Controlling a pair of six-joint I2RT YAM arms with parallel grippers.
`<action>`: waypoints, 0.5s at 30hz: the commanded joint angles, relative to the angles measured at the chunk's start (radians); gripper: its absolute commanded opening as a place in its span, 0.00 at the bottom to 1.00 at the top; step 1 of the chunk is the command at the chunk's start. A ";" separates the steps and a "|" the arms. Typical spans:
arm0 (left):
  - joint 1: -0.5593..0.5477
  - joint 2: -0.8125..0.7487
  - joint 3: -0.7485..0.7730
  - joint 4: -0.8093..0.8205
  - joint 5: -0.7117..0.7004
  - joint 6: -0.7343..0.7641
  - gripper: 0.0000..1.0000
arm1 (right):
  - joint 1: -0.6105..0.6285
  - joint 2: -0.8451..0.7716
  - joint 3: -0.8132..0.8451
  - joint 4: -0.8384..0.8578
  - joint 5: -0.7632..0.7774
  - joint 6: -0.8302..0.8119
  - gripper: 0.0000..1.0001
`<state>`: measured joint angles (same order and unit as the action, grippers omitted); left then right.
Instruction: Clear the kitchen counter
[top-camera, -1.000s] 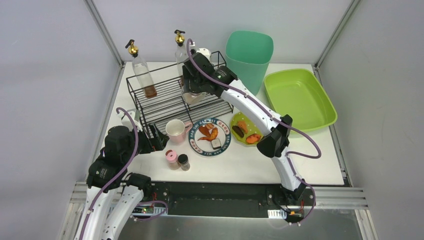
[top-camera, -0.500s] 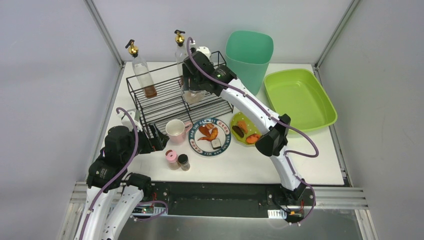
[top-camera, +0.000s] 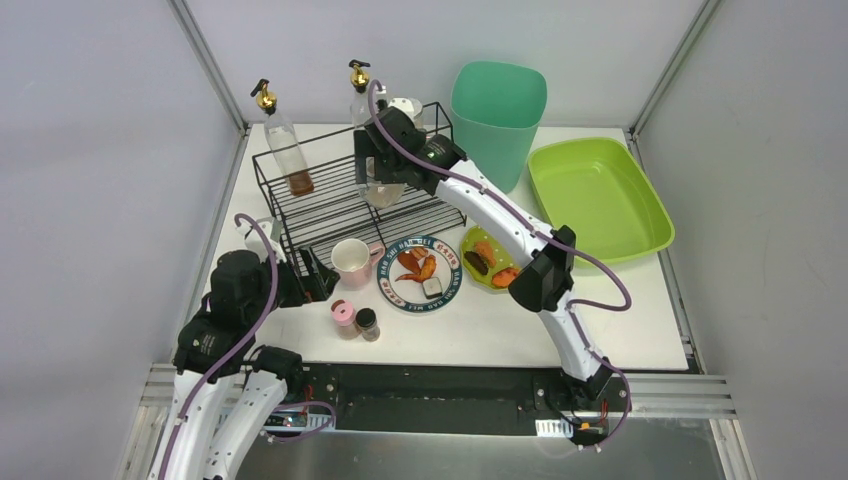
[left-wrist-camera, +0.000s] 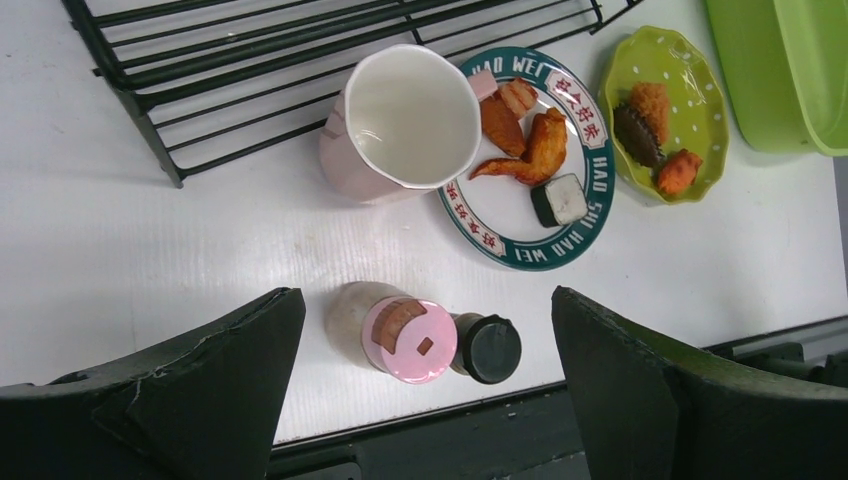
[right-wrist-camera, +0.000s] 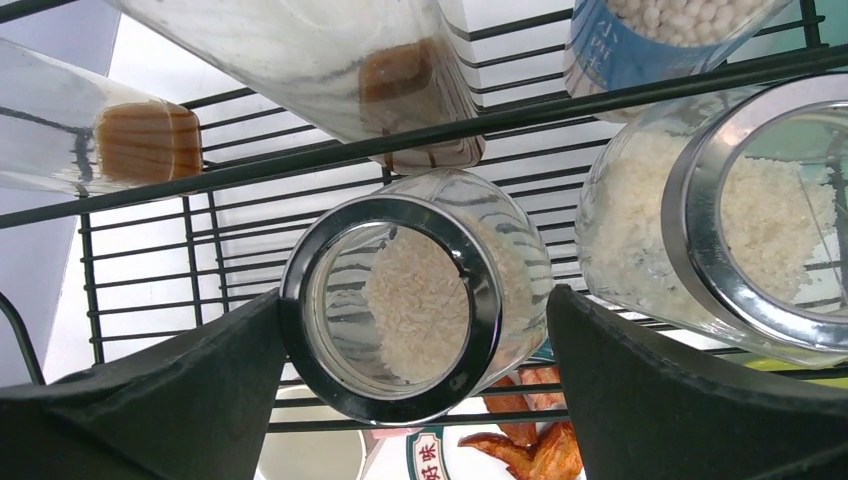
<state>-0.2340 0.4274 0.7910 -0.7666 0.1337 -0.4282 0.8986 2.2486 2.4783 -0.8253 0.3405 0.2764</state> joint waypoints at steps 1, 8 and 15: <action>0.010 0.028 0.007 0.032 0.095 0.014 1.00 | 0.024 -0.108 -0.055 0.054 -0.006 -0.006 0.99; 0.009 0.081 0.038 -0.011 0.134 -0.049 1.00 | 0.082 -0.321 -0.304 0.127 0.095 -0.078 0.99; 0.000 0.133 0.041 -0.091 0.121 -0.105 1.00 | 0.093 -0.537 -0.587 0.175 0.071 -0.018 0.99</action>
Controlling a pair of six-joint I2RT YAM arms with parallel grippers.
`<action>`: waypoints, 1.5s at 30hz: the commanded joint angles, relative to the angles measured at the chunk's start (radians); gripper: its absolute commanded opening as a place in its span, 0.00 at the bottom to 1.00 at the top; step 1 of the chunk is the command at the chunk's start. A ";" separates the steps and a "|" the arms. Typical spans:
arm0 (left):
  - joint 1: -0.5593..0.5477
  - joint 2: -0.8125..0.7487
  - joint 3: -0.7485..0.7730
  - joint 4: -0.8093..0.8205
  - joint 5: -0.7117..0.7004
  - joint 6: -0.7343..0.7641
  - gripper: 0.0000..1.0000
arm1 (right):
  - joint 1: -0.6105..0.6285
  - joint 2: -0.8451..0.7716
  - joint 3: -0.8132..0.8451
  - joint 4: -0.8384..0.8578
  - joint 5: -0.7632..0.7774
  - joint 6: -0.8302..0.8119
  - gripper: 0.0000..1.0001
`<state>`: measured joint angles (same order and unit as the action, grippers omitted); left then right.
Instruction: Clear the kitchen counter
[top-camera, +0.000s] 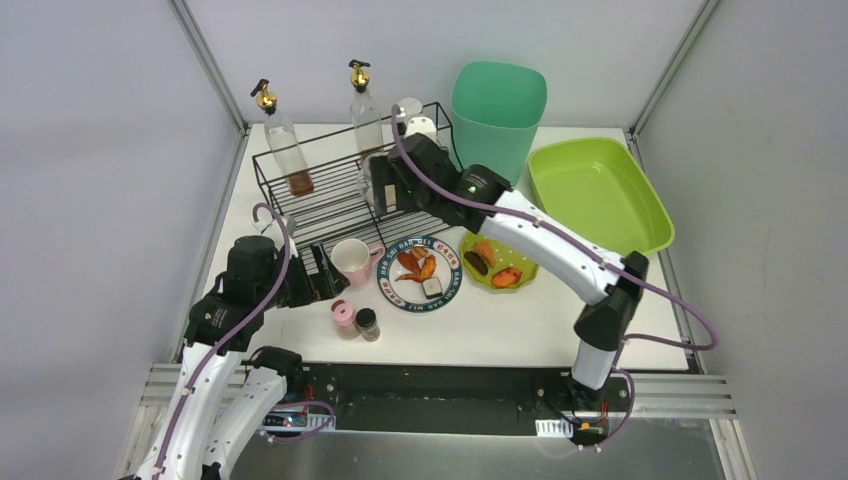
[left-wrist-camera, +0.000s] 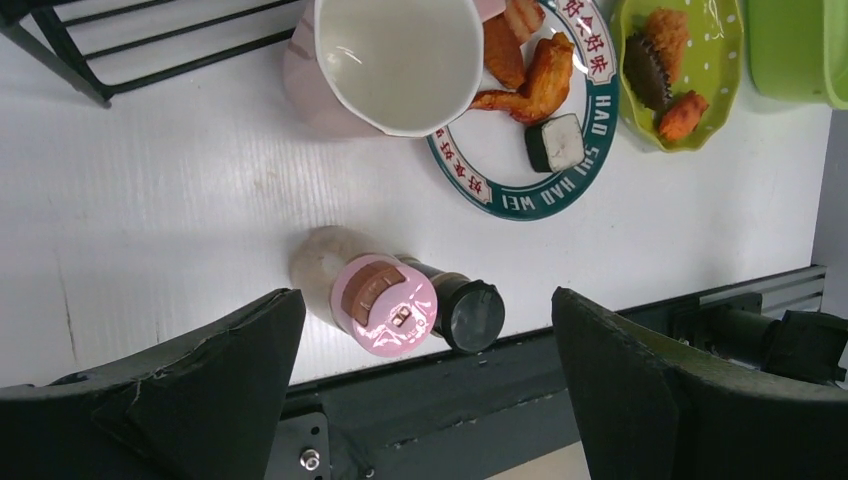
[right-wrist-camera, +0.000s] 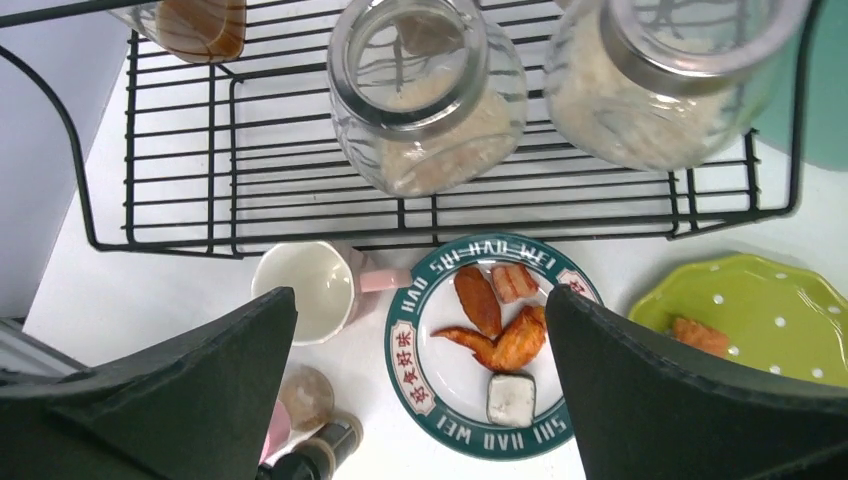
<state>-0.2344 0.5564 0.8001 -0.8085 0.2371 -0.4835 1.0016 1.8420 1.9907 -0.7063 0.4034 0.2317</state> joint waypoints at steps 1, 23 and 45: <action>-0.001 0.004 0.032 -0.058 0.014 -0.056 1.00 | -0.009 -0.158 -0.139 0.058 -0.004 0.043 0.99; -0.047 0.091 0.010 -0.217 -0.116 -0.265 1.00 | 0.177 -0.452 -0.678 0.110 0.110 0.216 0.99; -0.283 0.323 -0.061 -0.084 -0.278 -0.431 1.00 | 0.220 -0.618 -0.950 0.196 0.099 0.293 0.99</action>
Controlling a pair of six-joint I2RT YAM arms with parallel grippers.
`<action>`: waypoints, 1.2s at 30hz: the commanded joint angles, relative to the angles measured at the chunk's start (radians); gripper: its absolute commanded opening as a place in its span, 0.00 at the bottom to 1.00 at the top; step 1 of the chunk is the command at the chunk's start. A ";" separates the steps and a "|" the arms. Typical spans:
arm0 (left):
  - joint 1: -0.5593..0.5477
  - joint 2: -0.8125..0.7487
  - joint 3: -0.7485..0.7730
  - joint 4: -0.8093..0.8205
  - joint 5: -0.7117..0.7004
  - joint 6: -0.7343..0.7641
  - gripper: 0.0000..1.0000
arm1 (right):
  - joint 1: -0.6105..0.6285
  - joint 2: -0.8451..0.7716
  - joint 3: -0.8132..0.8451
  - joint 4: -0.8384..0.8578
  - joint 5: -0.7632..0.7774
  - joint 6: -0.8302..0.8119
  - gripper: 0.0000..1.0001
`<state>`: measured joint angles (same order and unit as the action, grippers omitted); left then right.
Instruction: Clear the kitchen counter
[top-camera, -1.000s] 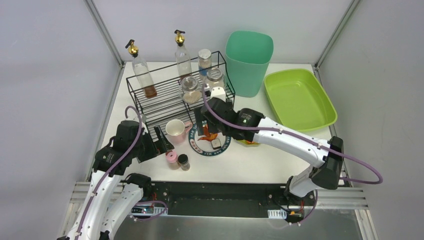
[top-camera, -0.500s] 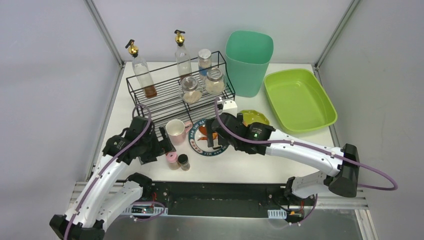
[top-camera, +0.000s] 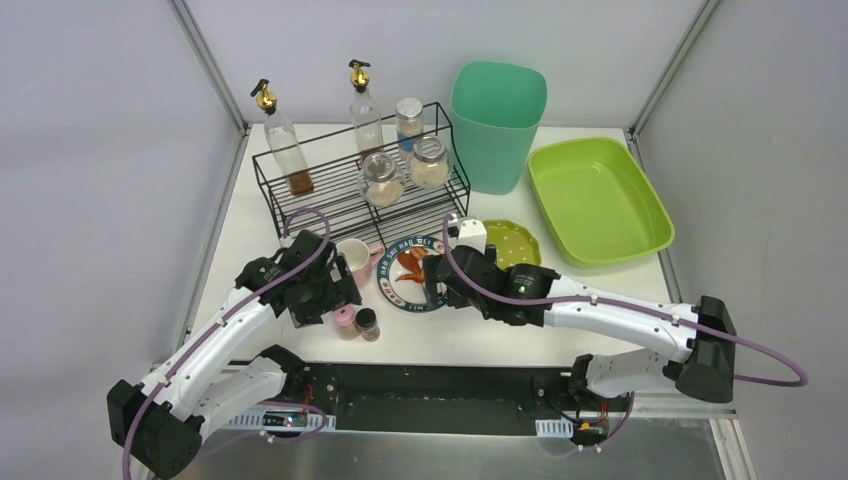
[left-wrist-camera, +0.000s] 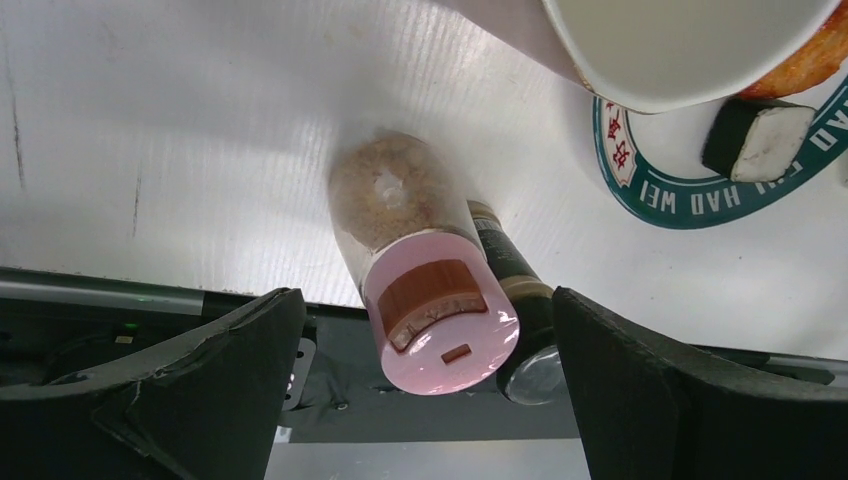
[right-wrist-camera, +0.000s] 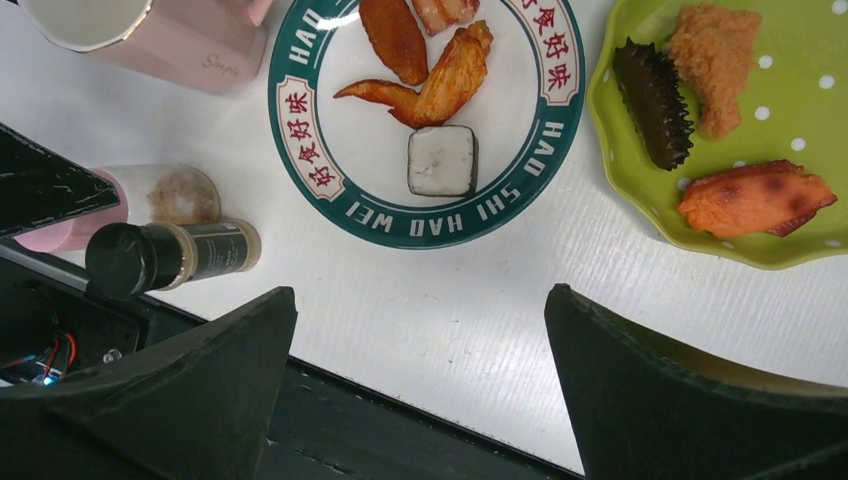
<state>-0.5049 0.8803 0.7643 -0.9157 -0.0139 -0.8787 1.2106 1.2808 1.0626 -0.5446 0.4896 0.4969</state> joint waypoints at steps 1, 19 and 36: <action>-0.013 0.000 -0.029 0.024 -0.026 -0.036 1.00 | 0.012 -0.063 -0.031 0.037 0.016 0.029 0.99; -0.026 -0.009 -0.017 0.021 -0.013 -0.019 0.41 | 0.023 -0.080 -0.086 0.048 0.017 0.075 0.99; -0.026 0.034 0.325 -0.162 -0.177 0.098 0.00 | 0.056 -0.103 -0.090 0.012 0.051 0.100 0.99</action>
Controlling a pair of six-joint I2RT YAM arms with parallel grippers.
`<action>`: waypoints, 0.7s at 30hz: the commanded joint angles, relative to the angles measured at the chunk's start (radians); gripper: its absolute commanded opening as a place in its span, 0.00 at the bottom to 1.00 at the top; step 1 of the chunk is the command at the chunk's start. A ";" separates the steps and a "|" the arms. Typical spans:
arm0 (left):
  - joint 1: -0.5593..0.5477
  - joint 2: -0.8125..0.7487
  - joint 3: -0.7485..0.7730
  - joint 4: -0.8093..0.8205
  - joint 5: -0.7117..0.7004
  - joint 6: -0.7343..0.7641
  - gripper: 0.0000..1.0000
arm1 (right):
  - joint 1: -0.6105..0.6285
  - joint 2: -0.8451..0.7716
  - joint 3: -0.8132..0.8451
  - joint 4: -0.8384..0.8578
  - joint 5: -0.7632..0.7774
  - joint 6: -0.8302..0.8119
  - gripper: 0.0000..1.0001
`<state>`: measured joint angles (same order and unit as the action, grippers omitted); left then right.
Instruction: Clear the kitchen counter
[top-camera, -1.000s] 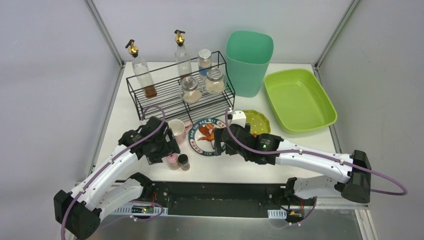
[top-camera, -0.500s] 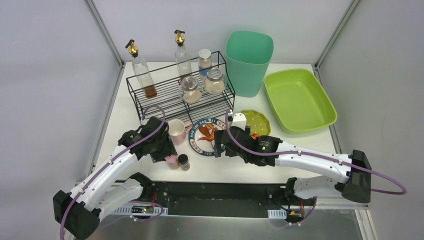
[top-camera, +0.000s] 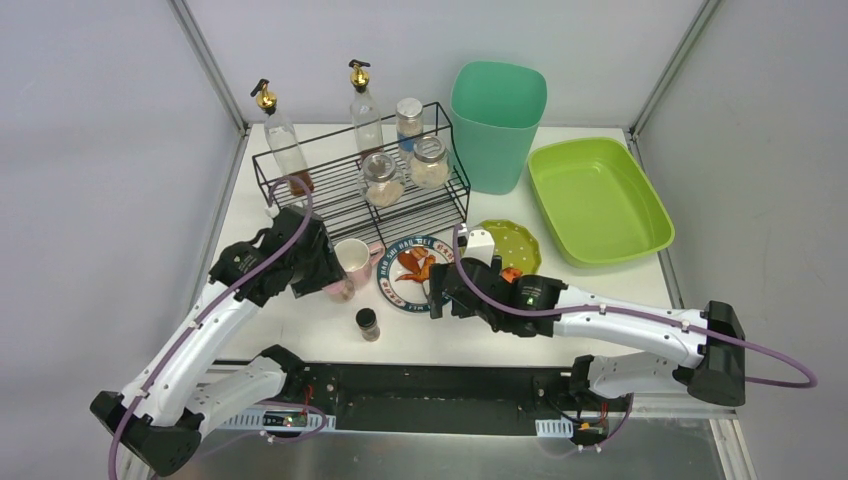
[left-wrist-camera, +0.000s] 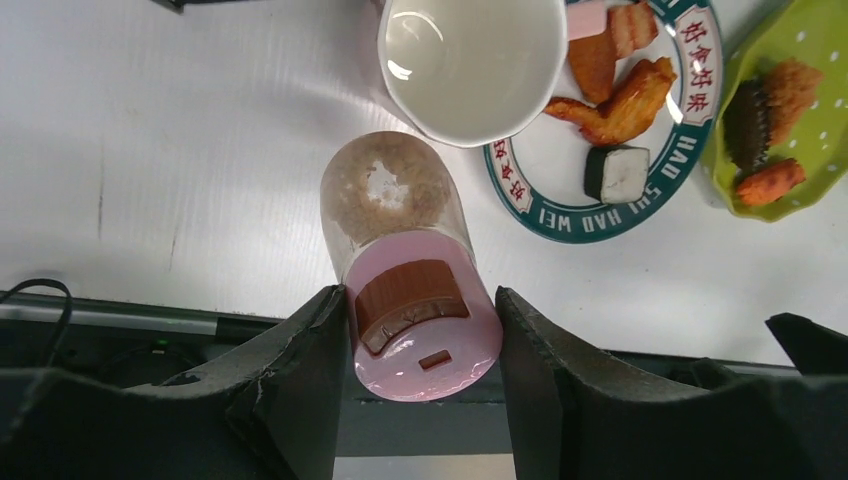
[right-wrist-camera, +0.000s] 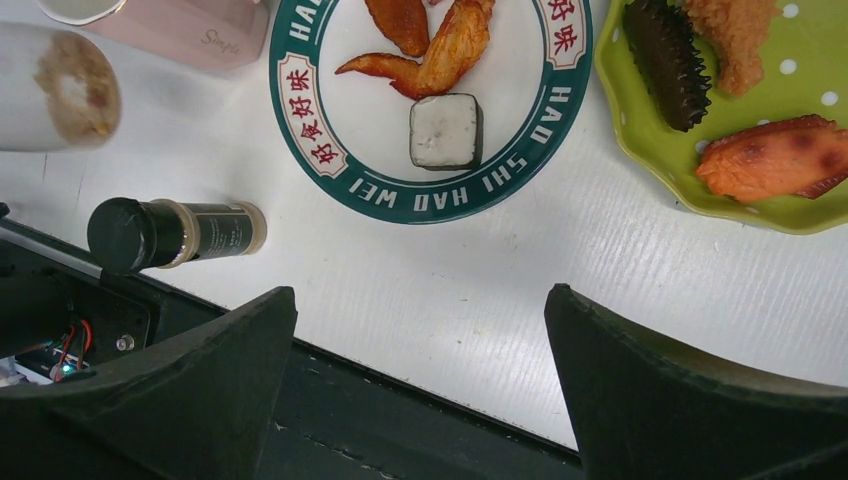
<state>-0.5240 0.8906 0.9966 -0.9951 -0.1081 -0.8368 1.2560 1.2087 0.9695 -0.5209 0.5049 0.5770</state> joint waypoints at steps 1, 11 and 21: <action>-0.007 0.035 0.115 -0.089 -0.088 0.065 0.00 | 0.012 -0.029 0.004 -0.014 0.038 0.020 0.99; -0.007 0.165 0.351 -0.102 -0.096 0.172 0.00 | 0.022 -0.011 0.017 -0.025 0.037 0.017 0.99; -0.005 0.347 0.616 -0.129 -0.111 0.269 0.00 | 0.033 0.024 0.011 -0.006 0.030 0.024 0.99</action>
<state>-0.5240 1.1969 1.5181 -1.1011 -0.1913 -0.6338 1.2808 1.2190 0.9695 -0.5354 0.5167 0.5858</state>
